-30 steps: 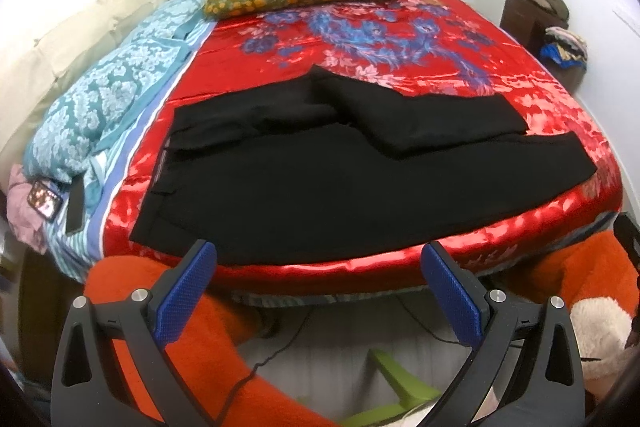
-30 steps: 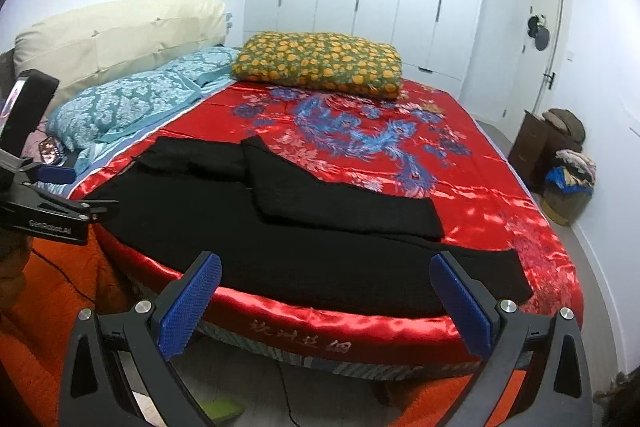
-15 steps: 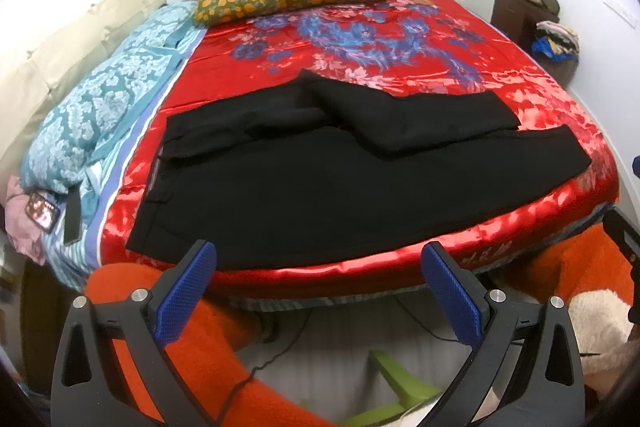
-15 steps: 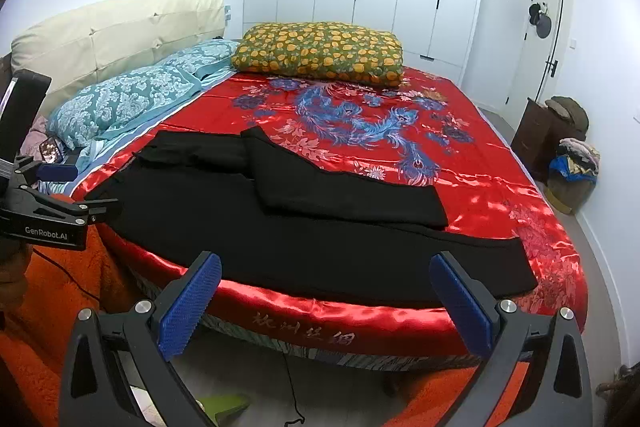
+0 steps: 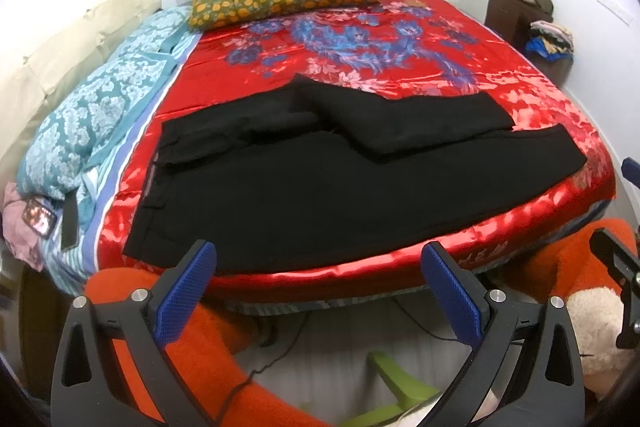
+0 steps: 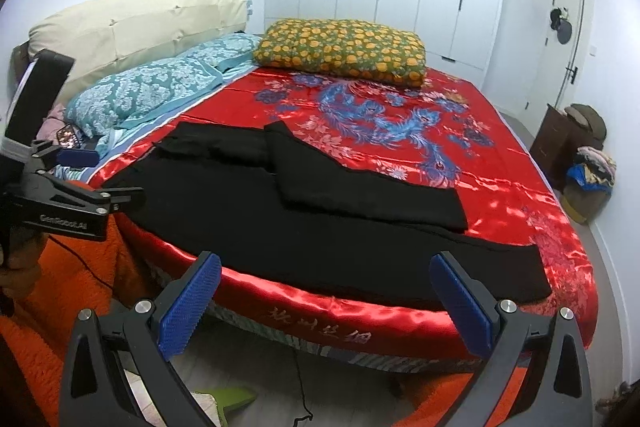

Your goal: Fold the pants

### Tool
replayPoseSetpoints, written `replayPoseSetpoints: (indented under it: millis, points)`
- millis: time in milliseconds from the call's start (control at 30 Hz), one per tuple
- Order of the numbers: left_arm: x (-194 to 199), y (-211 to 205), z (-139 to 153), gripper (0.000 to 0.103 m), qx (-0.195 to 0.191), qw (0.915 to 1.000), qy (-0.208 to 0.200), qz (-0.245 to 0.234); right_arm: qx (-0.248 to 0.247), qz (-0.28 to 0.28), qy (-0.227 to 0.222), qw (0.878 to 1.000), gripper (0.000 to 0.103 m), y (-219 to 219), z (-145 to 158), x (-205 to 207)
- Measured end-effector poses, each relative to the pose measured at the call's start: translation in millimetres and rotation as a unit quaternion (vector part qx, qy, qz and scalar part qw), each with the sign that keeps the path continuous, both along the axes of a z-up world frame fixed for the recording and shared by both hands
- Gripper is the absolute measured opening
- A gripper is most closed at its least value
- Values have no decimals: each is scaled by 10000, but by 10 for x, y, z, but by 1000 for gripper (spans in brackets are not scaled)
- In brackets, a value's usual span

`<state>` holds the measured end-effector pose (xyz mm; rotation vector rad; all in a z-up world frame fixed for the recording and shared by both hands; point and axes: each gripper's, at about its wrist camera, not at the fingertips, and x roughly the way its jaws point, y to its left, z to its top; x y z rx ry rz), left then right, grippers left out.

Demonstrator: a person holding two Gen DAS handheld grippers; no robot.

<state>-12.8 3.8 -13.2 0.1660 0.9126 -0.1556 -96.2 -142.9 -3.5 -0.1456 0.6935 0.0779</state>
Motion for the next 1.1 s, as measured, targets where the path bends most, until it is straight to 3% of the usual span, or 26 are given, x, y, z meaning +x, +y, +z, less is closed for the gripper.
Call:
replayPoseSetpoints:
  millis: [1100]
  points:
    - [-31,-48,9,102,-200,9997,-19,-156,90,288,97,9995,103,83,-54,-8]
